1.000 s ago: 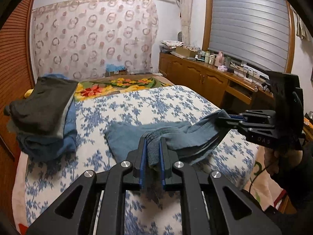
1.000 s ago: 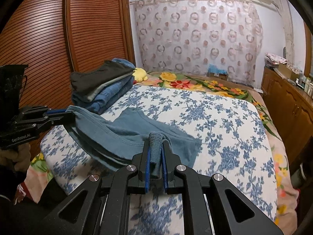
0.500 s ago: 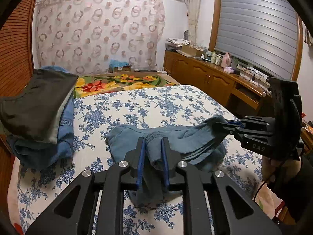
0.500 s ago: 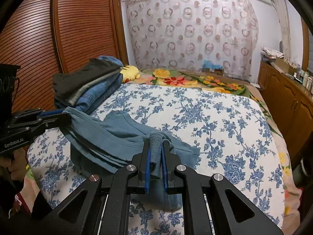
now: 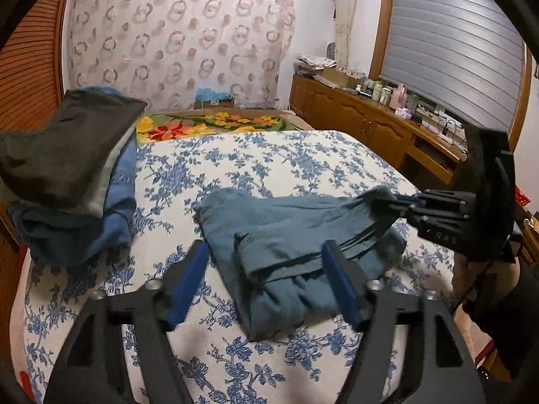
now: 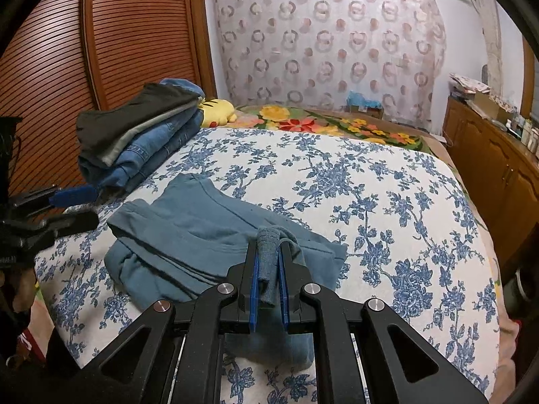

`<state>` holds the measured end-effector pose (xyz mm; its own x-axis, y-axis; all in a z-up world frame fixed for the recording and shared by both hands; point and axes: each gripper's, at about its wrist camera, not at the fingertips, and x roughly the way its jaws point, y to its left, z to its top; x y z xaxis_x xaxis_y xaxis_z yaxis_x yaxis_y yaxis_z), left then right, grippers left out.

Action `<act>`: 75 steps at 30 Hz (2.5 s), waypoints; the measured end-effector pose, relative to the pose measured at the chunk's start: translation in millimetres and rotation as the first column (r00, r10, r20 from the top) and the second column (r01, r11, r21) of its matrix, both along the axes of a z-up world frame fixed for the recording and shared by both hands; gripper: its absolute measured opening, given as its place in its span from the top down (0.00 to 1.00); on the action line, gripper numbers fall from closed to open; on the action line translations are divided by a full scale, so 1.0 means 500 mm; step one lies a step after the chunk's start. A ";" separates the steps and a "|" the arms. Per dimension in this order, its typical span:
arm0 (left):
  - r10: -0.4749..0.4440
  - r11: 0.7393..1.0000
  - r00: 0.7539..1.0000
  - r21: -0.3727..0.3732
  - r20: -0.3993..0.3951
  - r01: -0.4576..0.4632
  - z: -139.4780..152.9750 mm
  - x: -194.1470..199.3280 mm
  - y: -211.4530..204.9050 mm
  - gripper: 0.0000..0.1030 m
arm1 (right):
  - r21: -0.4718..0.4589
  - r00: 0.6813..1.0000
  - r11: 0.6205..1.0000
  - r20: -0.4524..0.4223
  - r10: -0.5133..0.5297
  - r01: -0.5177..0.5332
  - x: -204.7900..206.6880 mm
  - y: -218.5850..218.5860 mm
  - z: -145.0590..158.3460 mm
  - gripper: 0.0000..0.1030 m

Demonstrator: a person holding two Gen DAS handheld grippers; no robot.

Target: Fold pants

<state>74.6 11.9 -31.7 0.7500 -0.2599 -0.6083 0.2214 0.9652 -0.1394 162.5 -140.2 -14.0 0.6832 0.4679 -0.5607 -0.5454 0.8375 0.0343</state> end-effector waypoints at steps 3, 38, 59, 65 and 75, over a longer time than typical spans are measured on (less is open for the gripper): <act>0.001 1.000 1.000 0.006 -0.023 -0.001 -0.014 0.004 0.003 0.28 | 0.008 1.000 1.000 0.003 -0.004 0.004 0.002 -0.004 0.000 0.90; 0.065 0.993 0.987 0.110 -0.148 -0.049 -0.065 0.115 0.022 0.28 | -0.157 0.997 0.985 -0.037 0.069 -0.074 -0.015 -0.013 -0.041 0.62; 0.130 0.989 0.982 0.088 -0.135 -0.119 -0.068 0.175 0.038 0.28 | -0.206 0.997 0.976 -0.042 0.066 -0.074 0.050 0.017 -0.020 0.54; 0.103 0.994 0.988 0.039 -0.112 -0.099 -0.053 0.156 0.043 0.28 | -0.206 0.999 0.978 -0.018 -0.048 0.043 0.130 0.031 -0.006 0.54; 0.037 0.999 0.995 0.032 -0.089 -0.034 -0.039 0.082 0.025 0.30 | -0.095 1.000 0.995 -0.018 -0.012 0.011 0.058 0.003 0.008 0.54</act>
<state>115.7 24.6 -51.2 0.7005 -0.2147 -0.6806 0.1748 0.9763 -0.1280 191.5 -138.7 -10.0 0.6771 0.4038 -0.6152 -0.5357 0.8437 -0.0358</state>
